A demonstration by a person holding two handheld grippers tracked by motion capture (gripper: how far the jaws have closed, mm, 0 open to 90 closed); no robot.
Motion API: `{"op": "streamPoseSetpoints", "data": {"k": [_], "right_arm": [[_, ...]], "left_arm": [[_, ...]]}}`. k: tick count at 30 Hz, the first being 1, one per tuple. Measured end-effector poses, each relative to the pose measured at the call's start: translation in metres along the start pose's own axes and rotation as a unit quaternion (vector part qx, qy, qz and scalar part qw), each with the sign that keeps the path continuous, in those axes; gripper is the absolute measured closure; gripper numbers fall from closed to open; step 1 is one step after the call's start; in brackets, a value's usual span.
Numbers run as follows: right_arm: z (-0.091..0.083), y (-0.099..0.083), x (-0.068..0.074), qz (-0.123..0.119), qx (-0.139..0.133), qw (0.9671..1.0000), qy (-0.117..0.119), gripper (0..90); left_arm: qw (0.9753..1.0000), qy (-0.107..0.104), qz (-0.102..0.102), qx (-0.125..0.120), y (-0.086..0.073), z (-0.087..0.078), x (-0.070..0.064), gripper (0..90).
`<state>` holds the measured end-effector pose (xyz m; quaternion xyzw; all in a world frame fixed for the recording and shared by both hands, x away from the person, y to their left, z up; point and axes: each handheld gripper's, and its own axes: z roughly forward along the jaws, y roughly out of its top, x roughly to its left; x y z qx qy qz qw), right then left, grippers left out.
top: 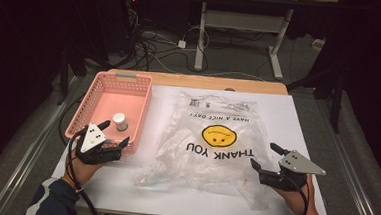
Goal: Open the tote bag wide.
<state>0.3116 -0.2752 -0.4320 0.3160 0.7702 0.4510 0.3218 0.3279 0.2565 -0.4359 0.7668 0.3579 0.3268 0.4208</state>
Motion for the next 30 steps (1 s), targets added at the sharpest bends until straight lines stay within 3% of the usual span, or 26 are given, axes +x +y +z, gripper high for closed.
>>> {"op": "streamPoseSetpoints", "data": {"k": [20, 30], "right_arm": [[0.012, 0.005, -0.006, -0.009, 0.005, 0.9999, -0.007, 20.9], [0.034, 0.021, -0.036, -0.003, 0.004, 0.9996, -0.027, 23.8]], "left_arm": [[1.0000, 0.001, -0.001, 0.007, -0.006, -0.010, -0.001, 17.9], [0.9999, 0.006, -0.007, 0.005, -0.006, -0.014, -0.001, 17.9]]}}
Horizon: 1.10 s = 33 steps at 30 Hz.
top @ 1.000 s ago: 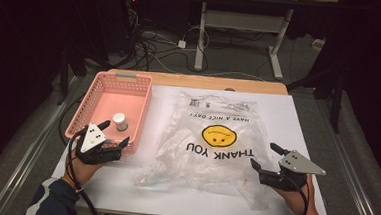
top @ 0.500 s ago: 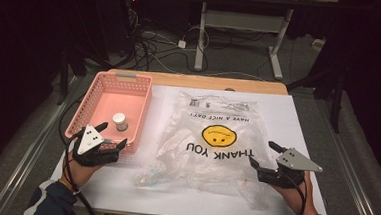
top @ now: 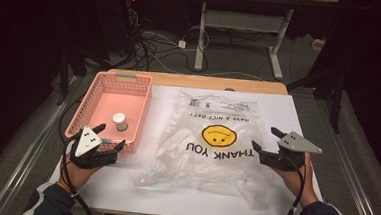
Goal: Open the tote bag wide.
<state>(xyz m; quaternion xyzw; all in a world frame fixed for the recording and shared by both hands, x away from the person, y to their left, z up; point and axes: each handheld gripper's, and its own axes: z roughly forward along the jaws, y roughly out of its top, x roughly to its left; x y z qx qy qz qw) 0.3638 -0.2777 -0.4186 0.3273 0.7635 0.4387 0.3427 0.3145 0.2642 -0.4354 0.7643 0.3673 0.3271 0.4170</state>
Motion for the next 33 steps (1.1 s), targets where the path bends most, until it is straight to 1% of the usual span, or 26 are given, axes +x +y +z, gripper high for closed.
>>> {"op": "streamPoseSetpoints", "data": {"k": [1, 3, 4, 5, 6, 8, 9, 10, 12, 13, 14, 16, 17, 18, 19, 20, 21, 23, 25, 26, 28, 29, 30, 31, 32, 33], "right_arm": [[0.009, 0.006, -0.009, -0.002, 0.004, 1.0000, -0.005, 25.6], [0.022, 0.012, -0.019, 0.002, 0.011, 0.9999, -0.013, 27.4], [0.022, 0.012, -0.019, 0.002, 0.011, 0.9999, -0.013, 27.4], [0.036, 0.017, -0.029, 0.014, 0.022, 0.9996, -0.014, 28.5], [0.036, 0.017, -0.029, 0.014, 0.022, 0.9996, -0.014, 28.5], [0.053, 0.021, -0.039, 0.027, 0.036, 0.9989, -0.016, 28.9], [0.068, 0.024, -0.048, 0.045, 0.046, 0.9977, -0.020, 29.7], [0.068, 0.024, -0.048, 0.045, 0.046, 0.9977, -0.020, 29.7], [0.081, 0.028, -0.055, 0.052, 0.058, 0.9965, -0.030, 29.9], [0.093, 0.031, -0.063, 0.055, 0.070, 0.9952, -0.039, 31.1], [0.099, 0.031, -0.066, 0.059, 0.078, 0.9942, -0.046, 32.1], [0.111, 0.029, -0.073, 0.078, 0.092, 0.9913, -0.054, 35.1], [0.111, 0.029, -0.073, 0.078, 0.092, 0.9913, -0.054, 35.1], [0.123, 0.025, -0.079, 0.080, 0.113, 0.9874, -0.077, 37.3], [0.123, 0.025, -0.079, 0.080, 0.113, 0.9874, -0.077, 37.3], [0.129, 0.022, -0.081, 0.096, 0.125, 0.9849, -0.073, 37.4], [0.139, 0.015, -0.082, 0.100, 0.146, 0.9812, -0.078, 39.3], [0.148, 0.009, -0.081, 0.098, 0.164, 0.9788, -0.074, 42.4], [0.156, 0.002, -0.079, 0.086, 0.187, 0.9743, -0.091, 48.6], [0.159, -0.002, -0.079, 0.086, 0.197, 0.9722, -0.093, 51.4], [0.165, -0.008, -0.079, 0.082, 0.212, 0.9701, -0.085, 56.0], [0.165, -0.009, -0.079, 0.088, 0.206, 0.9711, -0.083, 59.6], [0.165, -0.010, -0.080, 0.090, 0.206, 0.9713, -0.079, 63.9], [0.165, -0.010, -0.081, 0.091, 0.206, 0.9718, -0.070, 70.4], [0.165, -0.010, -0.081, 0.091, 0.206, 0.9718, -0.070, 70.4], [0.165, -0.009, -0.080, 0.092, 0.210, 0.9720, -0.054, 82.5]], "left_arm": [[1.0000, 0.000, 0.000, -0.001, 0.000, -0.001, 0.000, 17.9], [1.0000, 0.000, -0.003, -0.002, 0.000, -0.002, 0.000, 17.9], [1.0000, 0.000, -0.002, -0.001, 0.000, -0.002, 0.000, 17.9], [1.0000, 0.000, -0.002, 0.000, 0.000, -0.001, 0.000, 17.9], [1.0000, 0.000, -0.003, 0.000, -0.001, -0.001, 0.000, 17.9], [1.0000, -0.001, -0.003, 0.002, -0.001, -0.001, -0.001, 17.9], [1.0000, -0.002, -0.003, 0.002, -0.001, -0.001, -0.001, 17.9], [1.0000, -0.002, -0.002, 0.002, -0.001, -0.001, -0.002, 17.9], [1.0000, -0.003, -0.001, 0.004, -0.002, 0.000, -0.002, 17.9], [1.0000, -0.003, -0.001, 0.004, -0.002, 0.000, -0.002, 17.9], [1.0000, -0.003, -0.001, 0.005, -0.002, 0.000, -0.002, 17.9], [1.0000, -0.003, -0.002, 0.003, -0.003, -0.001, -0.001, 17.9], [1.0000, -0.004, -0.002, 0.003, -0.002, -0.001, -0.001, 17.9], [1.0000, -0.004, -0.002, 0.002, -0.002, -0.002, -0.001, 17.9], [1.0000, -0.004, -0.002, 0.001, -0.002, -0.003, -0.001, 17.9], [1.0000, -0.004, -0.002, 0.000, -0.002, -0.003, -0.001, 17.9], [1.0000, -0.006, -0.002, -0.002, -0.002, -0.004, -0.001, 17.9], [1.0000, -0.006, -0.003, -0.001, -0.003, -0.004, 0.000, 17.9], [1.0000, -0.006, -0.004, 0.000, -0.003, -0.003, 0.000, 17.9], [1.0000, -0.006, -0.002, 0.002, -0.003, -0.003, 0.000, 17.9], [1.0000, -0.005, -0.001, 0.004, -0.003, -0.002, 0.000, 17.9], [1.0000, -0.006, 0.002, 0.004, -0.002, -0.002, -0.001, 17.9], [1.0000, -0.006, 0.002, 0.004, -0.002, -0.002, -0.001, 17.9], [1.0000, -0.007, 0.004, 0.004, -0.002, -0.002, -0.002, 17.9], [1.0000, -0.007, 0.004, 0.004, -0.002, -0.002, -0.002, 17.9], [0.9999, -0.007, 0.007, 0.005, -0.001, -0.001, -0.003, 17.9]]}}
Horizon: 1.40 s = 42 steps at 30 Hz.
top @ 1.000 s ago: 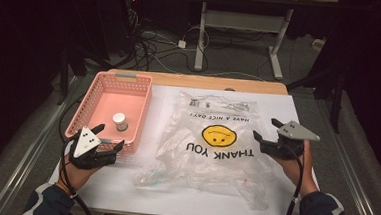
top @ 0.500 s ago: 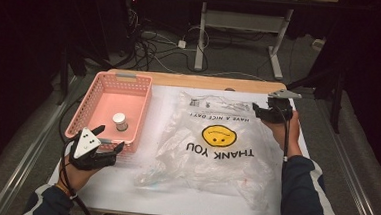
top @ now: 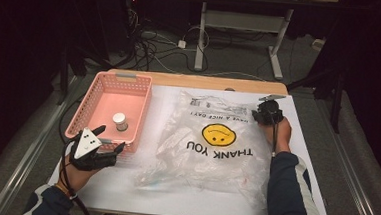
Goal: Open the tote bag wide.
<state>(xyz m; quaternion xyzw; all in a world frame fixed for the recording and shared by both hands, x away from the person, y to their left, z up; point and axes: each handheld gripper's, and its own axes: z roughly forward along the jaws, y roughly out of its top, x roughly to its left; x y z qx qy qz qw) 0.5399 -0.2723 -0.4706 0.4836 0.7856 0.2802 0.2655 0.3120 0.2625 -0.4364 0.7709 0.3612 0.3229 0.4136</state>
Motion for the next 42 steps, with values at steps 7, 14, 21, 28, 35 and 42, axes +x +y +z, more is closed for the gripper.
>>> {"op": "streamPoseSetpoints", "data": {"k": [7, 14, 21, 28, 35, 42], "right_arm": [[-0.003, -0.006, -0.010, 0.021, 0.010, 0.9971, -0.073, 90.0], [-0.019, -0.019, -0.036, 0.079, 0.042, 0.9905, -0.104, 90.0], [-0.042, -0.035, -0.049, 0.100, 0.059, 0.9917, -0.054, 89.6], [-0.065, -0.053, -0.048, 0.077, 0.045, 0.9949, -0.047, 88.5], [-0.097, -0.055, -0.035, 0.050, -0.006, 0.9985, -0.022, 64.4], [-0.140, -0.038, 0.012, -0.034, -0.106, 0.9926, 0.049, 55.8]], "left_arm": [[1.0000, 0.000, 0.003, -0.001, 0.000, -0.001, -0.001, 17.9], [0.9999, 0.002, 0.009, -0.004, 0.003, -0.002, -0.001, 18.0], [0.9999, 0.003, 0.015, -0.003, 0.003, -0.003, -0.003, 17.9], [0.9999, 0.010, 0.012, 0.004, 0.003, -0.003, -0.001, 18.1], [0.9998, 0.020, -0.003, 0.010, 0.002, -0.003, 0.005, 18.1], [0.9997, 0.022, -0.005, 0.009, 0.000, -0.005, 0.006, 18.1]]}}
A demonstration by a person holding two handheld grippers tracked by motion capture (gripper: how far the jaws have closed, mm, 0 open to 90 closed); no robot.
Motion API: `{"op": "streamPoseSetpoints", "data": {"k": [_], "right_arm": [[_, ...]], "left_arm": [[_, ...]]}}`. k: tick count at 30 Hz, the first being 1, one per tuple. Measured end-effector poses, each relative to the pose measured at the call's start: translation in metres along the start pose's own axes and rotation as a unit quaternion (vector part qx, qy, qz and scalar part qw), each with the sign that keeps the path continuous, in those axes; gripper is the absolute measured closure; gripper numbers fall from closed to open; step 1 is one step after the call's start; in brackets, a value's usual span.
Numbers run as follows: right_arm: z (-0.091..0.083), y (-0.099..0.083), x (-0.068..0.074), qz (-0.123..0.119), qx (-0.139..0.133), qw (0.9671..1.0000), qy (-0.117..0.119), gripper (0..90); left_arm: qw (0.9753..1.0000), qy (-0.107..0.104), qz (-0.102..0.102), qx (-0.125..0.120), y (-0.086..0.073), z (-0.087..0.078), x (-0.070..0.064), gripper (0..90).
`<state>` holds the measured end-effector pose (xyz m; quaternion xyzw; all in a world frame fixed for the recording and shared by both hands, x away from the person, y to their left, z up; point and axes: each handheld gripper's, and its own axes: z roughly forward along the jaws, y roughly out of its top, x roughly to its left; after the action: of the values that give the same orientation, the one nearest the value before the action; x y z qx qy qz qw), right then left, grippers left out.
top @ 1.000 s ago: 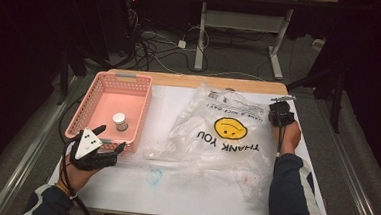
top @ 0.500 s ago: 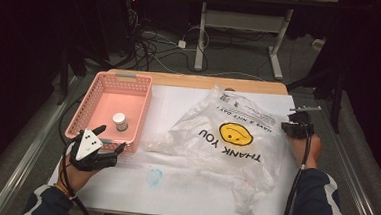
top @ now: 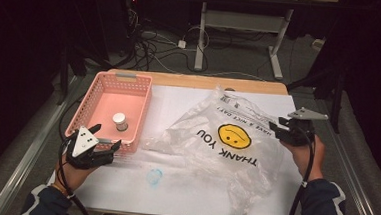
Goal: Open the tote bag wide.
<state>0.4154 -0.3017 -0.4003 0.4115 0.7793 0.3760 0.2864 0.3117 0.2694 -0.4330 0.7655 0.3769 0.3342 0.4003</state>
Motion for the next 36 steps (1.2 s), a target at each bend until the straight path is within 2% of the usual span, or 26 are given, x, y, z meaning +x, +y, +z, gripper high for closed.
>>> {"op": "streamPoseSetpoints", "data": {"k": [3, 5, 6, 7, 8, 9, 10, 11, 12, 14, 15, 16, 18, 19, 21, 23, 24, 26, 27, 28, 29, 31, 32, 34, 35, 36], "right_arm": [[-0.009, 0.010, 0.036, -0.052, -0.016, 0.9963, 0.066, 52.4], [-0.010, 0.014, 0.062, -0.091, -0.012, 0.9898, 0.108, 51.1], [-0.008, 0.015, 0.087, -0.122, 0.012, 0.9808, 0.152, 47.4], [-0.008, 0.015, 0.087, -0.122, 0.012, 0.9808, 0.152, 47.4], [-0.005, 0.016, 0.111, -0.159, 0.037, 0.9701, 0.179, 44.8], [-0.004, 0.016, 0.122, -0.172, 0.043, 0.9637, 0.200, 44.1], [-0.004, 0.016, 0.122, -0.172, 0.043, 0.9637, 0.200, 44.1], [-0.002, 0.014, 0.141, -0.191, 0.049, 0.9552, 0.221, 40.4], [-0.002, 0.014, 0.141, -0.191, 0.049, 0.9552, 0.221, 40.4], [0.004, 0.011, 0.159, -0.212, 0.064, 0.9489, 0.225, 38.7], [0.013, 0.006, 0.170, -0.243, 0.086, 0.9398, 0.224, 37.0], [0.013, 0.006, 0.170, -0.243, 0.086, 0.9398, 0.224, 37.0], [0.022, 0.001, 0.175, -0.261, 0.104, 0.9366, 0.210, 36.6], [0.029, -0.003, 0.175, -0.276, 0.121, 0.9335, 0.195, 39.3], [0.033, -0.005, 0.174, -0.279, 0.131, 0.9316, 0.192, 50.1], [0.035, -0.006, 0.172, -0.287, 0.137, 0.9318, 0.175, 64.8], [0.035, -0.006, 0.172, -0.287, 0.137, 0.9318, 0.175, 64.8], [0.036, -0.006, 0.169, -0.288, 0.136, 0.9338, 0.163, 72.9], [0.036, -0.004, 0.164, -0.275, 0.128, 0.9391, 0.162, 80.9], [0.036, -0.003, 0.163, -0.266, 0.122, 0.9431, 0.158, 83.7], [0.036, -0.003, 0.163, -0.266, 0.122, 0.9431, 0.158, 83.7], [0.035, 0.001, 0.156, -0.244, 0.105, 0.9517, 0.153, 87.2], [0.035, 0.004, 0.154, -0.237, 0.097, 0.9556, 0.146, 88.0], [0.035, 0.012, 0.150, -0.224, 0.071, 0.9645, 0.121, 88.9], [0.033, 0.020, 0.146, -0.209, 0.047, 0.9714, 0.102, 89.0], [0.033, 0.020, 0.146, -0.209, 0.047, 0.9714, 0.102, 89.0]], "left_arm": [[1.0000, -0.004, 0.004, 0.001, 0.000, 0.001, -0.002, 18.1], [1.0000, -0.005, 0.008, 0.002, 0.000, 0.001, -0.003, 18.1], [0.9999, -0.006, 0.009, 0.003, 0.000, 0.001, -0.003, 18.1], [0.9999, -0.007, 0.010, 0.003, 0.000, 0.001, -0.004, 18.1], [0.9999, -0.007, 0.011, 0.003, 0.000, 0.001, -0.004, 18.1], [0.9999, -0.007, 0.011, 0.003, 0.000, 0.001, -0.004, 18.1], [0.9999, -0.008, 0.011, 0.004, 0.000, 0.001, -0.004, 18.1], [0.9999, -0.007, 0.010, 0.005, 0.000, 0.001, -0.004, 18.2], [0.9999, -0.007, 0.009, 0.005, 0.000, 0.001, -0.004, 18.2], [0.9999, -0.008, 0.009, 0.007, 0.000, 0.002, -0.004, 18.2], [0.9999, -0.008, 0.011, 0.008, 0.000, 0.002, -0.005, 18.2], [0.9999, -0.009, 0.012, 0.008, 0.000, 0.002, -0.005, 18.2], [0.9998, -0.011, 0.014, 0.007, 0.000, 0.002, -0.006, 18.2], [0.9998, -0.011, 0.014, 0.008, 0.000, 0.002, -0.006, 18.2], [0.9998, -0.012, 0.013, 0.009, 0.000, 0.003, -0.006, 18.2], [0.9998, -0.012, 0.014, 0.011, 0.000, 0.003, -0.006, 18.2], [0.9998, -0.013, 0.014, 0.011, 0.000, 0.004, -0.006, 18.2], [0.9997, -0.013, 0.015, 0.011, 0.000, 0.004, -0.006, 18.2], [0.9997, -0.013, 0.015, 0.011, 0.000, 0.003, -0.006, 18.2], [0.9997, -0.013, 0.015, 0.011, 0.001, 0.003, -0.006, 18.2], [0.9997, -0.014, 0.019, 0.010, 0.002, 0.003, -0.004, 18.2], [0.9996, -0.006, 0.027, 0.003, 0.009, 0.004, 0.001, 18.2], [0.9998, -0.003, 0.022, 0.001, 0.014, 0.005, 0.005, 18.2], [0.9999, -0.001, 0.015, -0.002, 0.022, 0.007, 0.013, 18.4], [0.9999, -0.005, 0.015, 0.000, 0.024, 0.009, 0.016, 19.3], [0.9998, -0.008, 0.018, 0.005, 0.027, 0.011, 0.019, 19.3]]}}
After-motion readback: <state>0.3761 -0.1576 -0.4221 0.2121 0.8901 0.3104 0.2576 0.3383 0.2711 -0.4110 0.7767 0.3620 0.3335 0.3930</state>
